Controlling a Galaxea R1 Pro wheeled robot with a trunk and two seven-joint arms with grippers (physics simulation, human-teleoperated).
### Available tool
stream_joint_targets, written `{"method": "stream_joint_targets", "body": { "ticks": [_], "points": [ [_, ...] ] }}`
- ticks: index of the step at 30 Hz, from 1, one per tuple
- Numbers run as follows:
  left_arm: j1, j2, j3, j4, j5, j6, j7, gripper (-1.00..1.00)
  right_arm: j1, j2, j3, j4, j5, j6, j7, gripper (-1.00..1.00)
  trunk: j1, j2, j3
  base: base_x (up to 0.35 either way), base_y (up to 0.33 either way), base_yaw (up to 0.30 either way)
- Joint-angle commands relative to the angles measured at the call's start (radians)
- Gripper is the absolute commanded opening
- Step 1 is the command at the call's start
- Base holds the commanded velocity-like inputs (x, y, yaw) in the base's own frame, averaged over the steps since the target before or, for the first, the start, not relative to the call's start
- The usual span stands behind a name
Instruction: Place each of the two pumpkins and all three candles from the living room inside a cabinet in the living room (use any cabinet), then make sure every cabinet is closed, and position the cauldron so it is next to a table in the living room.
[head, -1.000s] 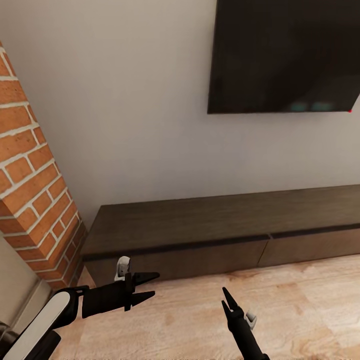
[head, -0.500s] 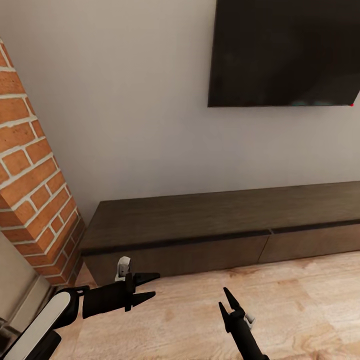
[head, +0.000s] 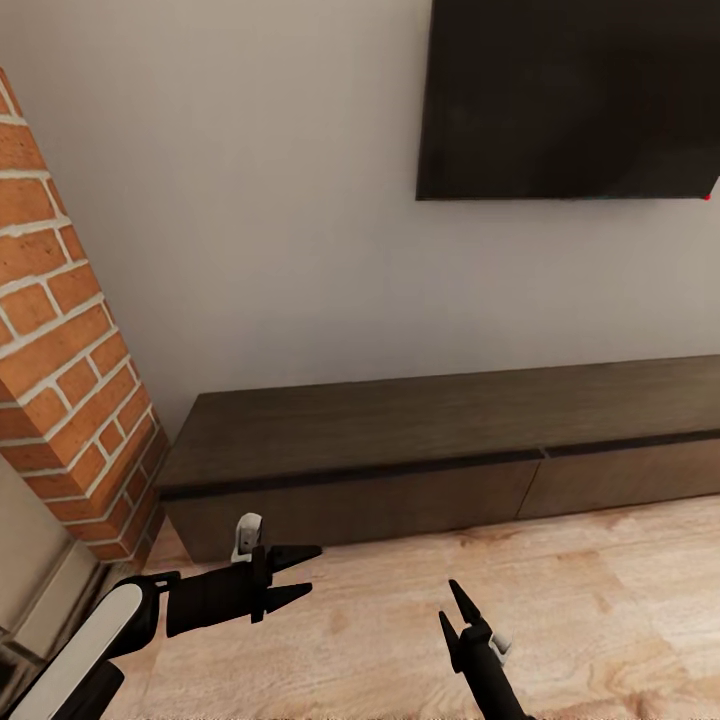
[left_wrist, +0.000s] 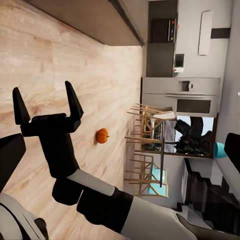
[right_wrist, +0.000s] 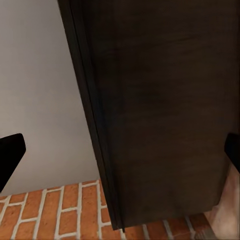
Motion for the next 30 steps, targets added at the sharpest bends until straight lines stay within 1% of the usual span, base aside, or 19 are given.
{"method": "stream_joint_targets", "body": {
  "ticks": [1, 5, 13, 16, 18, 21, 30],
  "points": [
    [-0.001, 0.001, -0.001, 0.0, 0.005, 0.001, 0.003, 1.0, 0.0, 0.0, -0.008, 0.001, 0.002, 0.01, 0.003, 1.0, 0.004, -0.008, -0.004, 0.0, 0.0, 0.0],
    [-0.001, 0.0, -0.001, 0.0, 0.006, 0.001, 0.003, 1.0, 0.0, 0.0, -0.007, 0.002, 0.002, 0.008, 0.004, 1.0, 0.019, -0.036, -0.017, 0.0, 0.0, 0.0],
    [-0.001, 0.003, 0.0, -0.002, 0.006, 0.001, 0.002, 1.0, 0.0, 0.0, -0.006, 0.001, 0.005, -0.007, 0.013, 1.0, 0.019, -0.036, -0.017, 0.008, 0.0, 0.0],
    [-0.001, 0.003, 0.0, -0.001, 0.006, 0.001, 0.003, 1.0, 0.0, 0.0, -0.006, 0.0, 0.009, -0.016, 0.016, 1.0, 0.019, -0.036, -0.017, 0.204, 0.0, 0.0],
    [-0.001, 0.003, 0.001, -0.001, 0.006, 0.001, 0.002, 1.0, 0.0, 0.0, -0.006, -0.001, 0.013, -0.041, 0.017, 1.0, 0.019, -0.036, -0.017, 0.277, 0.0, 0.0],
    [-0.001, 0.003, 0.001, -0.001, 0.006, 0.002, 0.002, 1.0, 0.0, 0.0, -0.006, -0.001, 0.015, -0.057, 0.017, 1.0, 0.019, -0.036, -0.017, 0.238, 0.0, 0.0],
    [-0.001, 0.003, -0.001, -0.001, 0.006, 0.001, 0.003, 1.0, 0.0, 0.002, -0.006, -0.001, 0.016, -0.063, 0.017, 1.0, 0.019, -0.036, -0.017, 0.206, 0.0, 0.0]
  ]
}}
